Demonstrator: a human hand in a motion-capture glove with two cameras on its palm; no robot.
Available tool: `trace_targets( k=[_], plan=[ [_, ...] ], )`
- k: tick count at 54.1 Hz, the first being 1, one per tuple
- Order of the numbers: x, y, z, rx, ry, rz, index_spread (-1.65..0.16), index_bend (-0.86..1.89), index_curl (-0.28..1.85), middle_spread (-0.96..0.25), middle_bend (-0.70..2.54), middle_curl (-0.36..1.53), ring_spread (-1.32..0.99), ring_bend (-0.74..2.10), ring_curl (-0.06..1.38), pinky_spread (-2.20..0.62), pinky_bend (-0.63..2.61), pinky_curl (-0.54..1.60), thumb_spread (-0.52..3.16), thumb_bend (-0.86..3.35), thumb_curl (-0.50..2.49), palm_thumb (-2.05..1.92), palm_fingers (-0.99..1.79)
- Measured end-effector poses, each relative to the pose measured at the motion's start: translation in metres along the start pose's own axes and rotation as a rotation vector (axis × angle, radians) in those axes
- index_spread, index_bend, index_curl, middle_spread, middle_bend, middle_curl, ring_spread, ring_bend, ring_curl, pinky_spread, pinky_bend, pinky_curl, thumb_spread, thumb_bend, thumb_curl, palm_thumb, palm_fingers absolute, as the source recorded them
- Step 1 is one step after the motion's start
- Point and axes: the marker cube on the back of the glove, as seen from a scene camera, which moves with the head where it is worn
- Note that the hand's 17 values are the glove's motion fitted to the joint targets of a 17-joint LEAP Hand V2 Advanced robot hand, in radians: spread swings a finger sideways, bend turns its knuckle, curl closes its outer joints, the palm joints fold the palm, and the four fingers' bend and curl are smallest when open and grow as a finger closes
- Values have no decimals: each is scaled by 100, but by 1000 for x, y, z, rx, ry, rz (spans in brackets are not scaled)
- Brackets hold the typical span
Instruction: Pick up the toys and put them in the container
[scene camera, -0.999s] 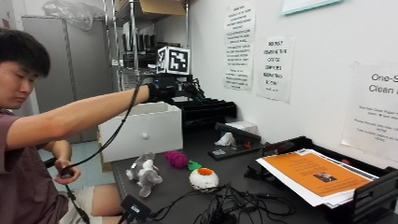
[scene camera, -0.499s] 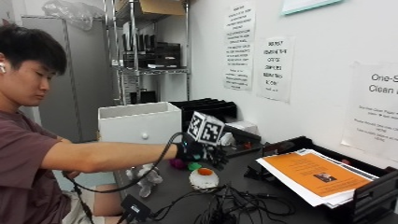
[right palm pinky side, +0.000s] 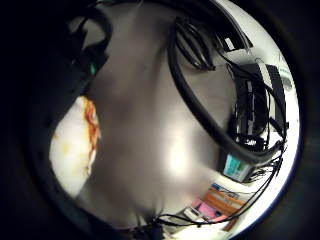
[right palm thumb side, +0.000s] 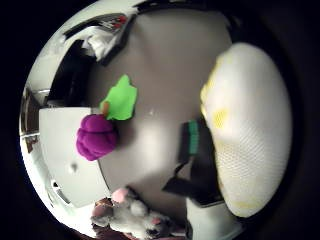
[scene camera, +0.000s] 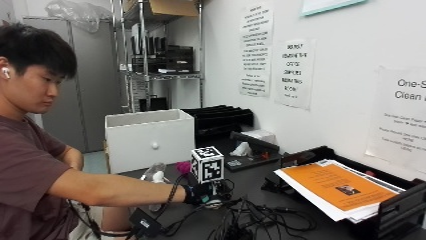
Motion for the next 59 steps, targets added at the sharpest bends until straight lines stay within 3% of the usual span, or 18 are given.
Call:
trace_targets(
  k=[5, 8, 9, 10, 14, 25, 32, 46, 59],
  plan=[
    [-6, 2, -3, 35, -53, 19, -25, 27, 26, -25, 50, 34, -30, 96, 39, -24, 80, 33, 132, 18, 37, 39, 80],
    [-7, 5, -5, 0, -70, 39, -25, 35, 30, -27, 47, 34, -34, 99, 42, -28, 88, 36, 124, 22, 43, 51, 88],
    [-7, 6, -6, -16, -73, 46, -26, 42, 33, -30, 32, 30, -35, 103, 44, -29, 94, 39, 124, 26, 46, 58, 84],
    [-7, 7, -6, -31, -75, 53, -26, 43, 34, -30, 56, 39, -36, 101, 44, -30, 87, 38, 118, 24, 47, 58, 101],
    [-10, 12, -7, -80, -77, 80, -29, 55, 38, -33, 70, 44, -39, 107, 47, -34, 87, 40, 107, 26, 54, 64, 117],
    [-26, 21, -32, -232, -22, 70, -31, 87, 59, -31, 108, 64, -40, 129, 59, -38, 96, 48, 84, 22, 66, 64, 123],
    [-60, 16, -106, -164, 4, 34, -31, 100, 70, -28, 121, 72, -39, 137, 64, -39, 102, 52, 71, 19, 73, 62, 115],
    [-187, 32, -315, 132, 88, -166, -30, 107, 86, -23, 129, 79, -36, 145, 69, -39, 109, 58, 53, 17, 86, 61, 106],
    [-343, 68, -381, 254, 58, -398, -29, 106, 96, -20, 130, 82, -35, 147, 70, -39, 110, 61, 44, 14, 95, 60, 103]
  ],
)
